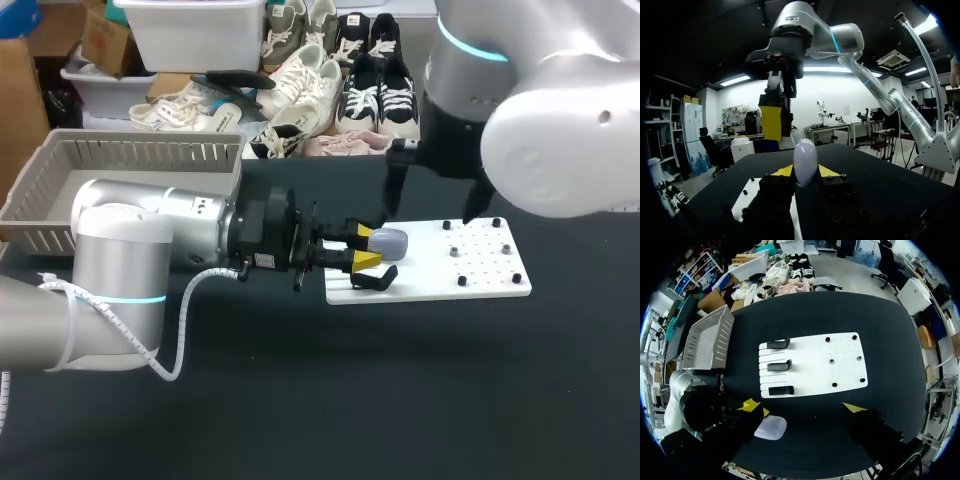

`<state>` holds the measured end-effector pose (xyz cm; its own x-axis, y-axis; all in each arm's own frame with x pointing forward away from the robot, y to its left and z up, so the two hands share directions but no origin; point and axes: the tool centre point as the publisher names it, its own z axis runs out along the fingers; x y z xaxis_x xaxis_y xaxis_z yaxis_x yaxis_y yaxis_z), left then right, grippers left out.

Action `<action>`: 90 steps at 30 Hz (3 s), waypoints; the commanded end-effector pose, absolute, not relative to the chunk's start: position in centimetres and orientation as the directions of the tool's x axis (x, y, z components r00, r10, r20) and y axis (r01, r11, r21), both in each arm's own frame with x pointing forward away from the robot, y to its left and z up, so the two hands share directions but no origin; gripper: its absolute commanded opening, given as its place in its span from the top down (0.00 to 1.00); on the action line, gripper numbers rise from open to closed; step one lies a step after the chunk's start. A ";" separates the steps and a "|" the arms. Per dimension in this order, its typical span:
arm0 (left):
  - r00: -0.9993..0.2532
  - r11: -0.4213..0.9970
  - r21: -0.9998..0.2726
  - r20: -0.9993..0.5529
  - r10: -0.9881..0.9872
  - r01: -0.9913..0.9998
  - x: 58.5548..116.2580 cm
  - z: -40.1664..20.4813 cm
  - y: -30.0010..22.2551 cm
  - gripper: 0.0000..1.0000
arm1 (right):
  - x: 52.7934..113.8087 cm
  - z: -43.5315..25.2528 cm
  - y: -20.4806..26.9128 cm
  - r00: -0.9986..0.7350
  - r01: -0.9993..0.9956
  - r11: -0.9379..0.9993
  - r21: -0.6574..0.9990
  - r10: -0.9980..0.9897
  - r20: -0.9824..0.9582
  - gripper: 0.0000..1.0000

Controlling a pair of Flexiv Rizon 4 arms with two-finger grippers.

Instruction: Pick up each earbud case from the left stands, insert the matching earbuds, close the lid, and place the case in the box.

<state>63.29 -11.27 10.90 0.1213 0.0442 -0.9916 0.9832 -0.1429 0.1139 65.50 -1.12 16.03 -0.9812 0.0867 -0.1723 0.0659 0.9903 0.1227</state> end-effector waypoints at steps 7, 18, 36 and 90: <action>0.094 -0.081 0.091 -0.995 0.038 0.993 62.3 12.3 -7.8 1.00 | 63.7 16.0 -3.7 -0.949 0.064 0.977 0.202 0.123 -0.290 0.00; 0.038 0.145 0.052 -0.994 0.100 0.988 62.7 14.0 -1.3 1.00 | 63.7 16.0 -3.7 -0.949 0.064 0.977 0.202 0.123 -0.290 0.00; -0.074 0.479 0.041 -0.973 0.217 0.877 68.5 13.8 9.6 1.00 | 63.7 16.0 -3.7 -0.949 0.064 0.977 0.202 0.123 -0.290 0.00; -0.322 0.559 -0.023 -0.836 0.444 0.829 78.0 12.9 16.1 0.00 | 63.7 16.0 -3.7 -0.949 0.064 0.977 0.202 0.123 -0.290 0.00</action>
